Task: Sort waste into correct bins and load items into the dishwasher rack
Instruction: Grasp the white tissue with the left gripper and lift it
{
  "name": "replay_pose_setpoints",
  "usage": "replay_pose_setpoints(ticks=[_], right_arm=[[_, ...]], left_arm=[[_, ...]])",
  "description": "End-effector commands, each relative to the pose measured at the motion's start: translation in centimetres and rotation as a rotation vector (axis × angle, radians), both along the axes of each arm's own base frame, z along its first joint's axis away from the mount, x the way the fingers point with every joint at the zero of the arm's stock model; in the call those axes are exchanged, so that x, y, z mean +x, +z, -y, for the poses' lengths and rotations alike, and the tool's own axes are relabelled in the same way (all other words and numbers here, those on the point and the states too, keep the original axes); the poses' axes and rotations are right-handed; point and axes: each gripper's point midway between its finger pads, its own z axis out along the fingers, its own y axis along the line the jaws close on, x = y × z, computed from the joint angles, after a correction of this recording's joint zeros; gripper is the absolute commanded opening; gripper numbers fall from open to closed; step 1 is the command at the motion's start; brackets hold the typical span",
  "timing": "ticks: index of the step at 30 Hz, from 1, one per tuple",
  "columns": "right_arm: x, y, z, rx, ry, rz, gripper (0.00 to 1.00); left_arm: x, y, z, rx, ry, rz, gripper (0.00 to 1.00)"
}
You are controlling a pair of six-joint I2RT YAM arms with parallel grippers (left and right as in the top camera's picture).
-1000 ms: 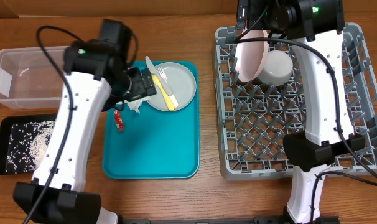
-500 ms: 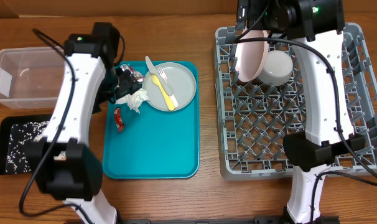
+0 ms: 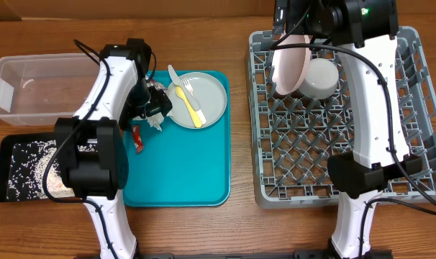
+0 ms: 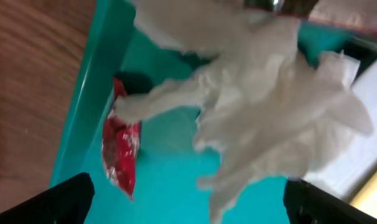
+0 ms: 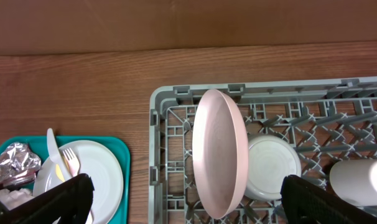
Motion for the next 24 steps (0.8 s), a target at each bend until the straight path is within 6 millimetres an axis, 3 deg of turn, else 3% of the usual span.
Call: replay_pose_setpoints(ticks=[1,8,16,18,24], right_arm=[[0.2,-0.1,0.1,-0.009,-0.004,0.002,1.00],[0.2,-0.1,0.1,-0.009,-0.004,0.002,1.00],[0.2,-0.1,0.1,-0.009,-0.004,0.002,1.00],[0.2,-0.1,0.1,-0.009,-0.004,0.002,1.00],[0.2,-0.1,0.1,-0.009,-0.004,0.002,1.00]], left_arm=[[0.4,-0.8,-0.2,-0.018,-0.034,0.003,0.95],[0.4,-0.8,-0.2,-0.019,-0.053,0.003,0.69],[0.1,-0.8,-0.2,-0.020,-0.056,-0.007,0.27],[-0.1,-0.8,-0.2,-0.019,-0.056,-0.015,0.06],[-0.8,-0.3,-0.2,-0.018,-0.055,-0.047,0.04]])
